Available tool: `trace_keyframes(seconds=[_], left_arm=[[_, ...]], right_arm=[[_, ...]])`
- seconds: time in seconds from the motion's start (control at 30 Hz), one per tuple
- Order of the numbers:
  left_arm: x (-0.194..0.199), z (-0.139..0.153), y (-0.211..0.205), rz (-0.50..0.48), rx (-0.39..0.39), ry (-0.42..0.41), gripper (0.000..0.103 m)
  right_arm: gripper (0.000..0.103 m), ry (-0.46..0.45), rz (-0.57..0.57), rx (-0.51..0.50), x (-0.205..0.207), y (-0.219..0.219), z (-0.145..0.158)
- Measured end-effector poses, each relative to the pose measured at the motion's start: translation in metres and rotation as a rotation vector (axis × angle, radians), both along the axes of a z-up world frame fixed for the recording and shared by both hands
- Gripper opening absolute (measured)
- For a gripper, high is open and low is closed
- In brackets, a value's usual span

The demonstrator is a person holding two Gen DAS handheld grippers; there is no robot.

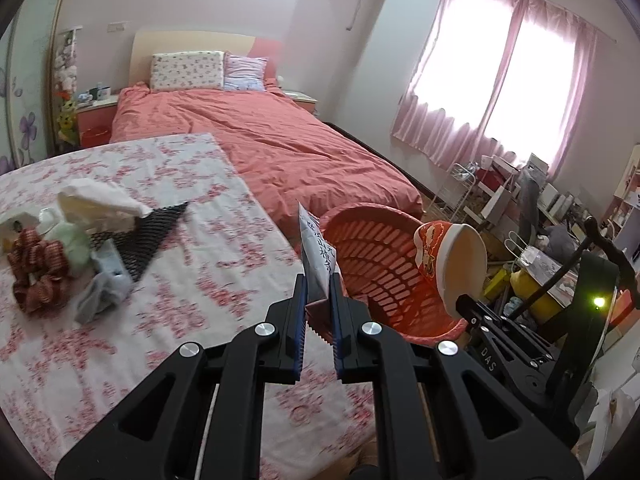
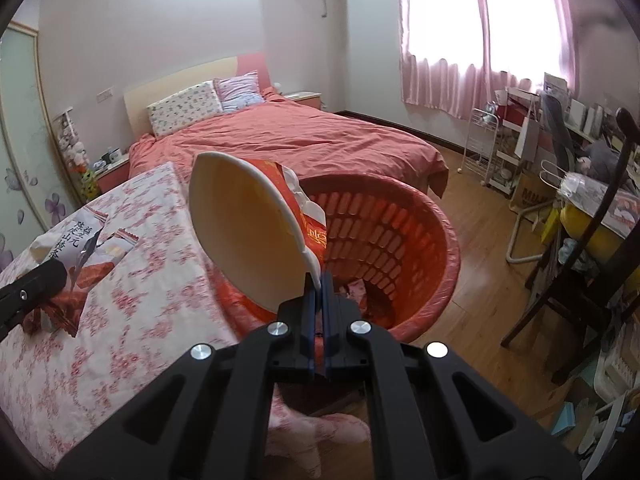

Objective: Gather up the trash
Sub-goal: 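Carry the cup and packet over the orange basket and open both tools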

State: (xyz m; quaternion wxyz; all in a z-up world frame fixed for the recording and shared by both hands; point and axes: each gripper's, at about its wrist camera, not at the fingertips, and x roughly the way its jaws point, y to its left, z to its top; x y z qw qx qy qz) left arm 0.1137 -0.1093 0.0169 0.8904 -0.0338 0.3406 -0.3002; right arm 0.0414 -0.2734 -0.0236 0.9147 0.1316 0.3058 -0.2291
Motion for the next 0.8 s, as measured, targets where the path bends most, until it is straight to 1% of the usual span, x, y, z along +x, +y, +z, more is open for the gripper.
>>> trace_keyframes(seconds=[0.2,0.5,0.8], left_arm=[[0.004,-0.005,-0.023,-0.041,-0.012,0.009,0.011],[0.007,-0.009,-0.054,-0.104,-0.024,0.018,0.011],[0.01,-0.018,-0.079,-0.144,-0.007,0.038,0.011]], right_arm=[[0.004,-0.009,-0.022,0.034,0.002,-0.021,-0.006],[0.004,-0.009,-0.045,0.06,0.009,-0.045,-0.015],[0.004,-0.008,-0.051,0.098,0.019,-0.059,-0.024]])
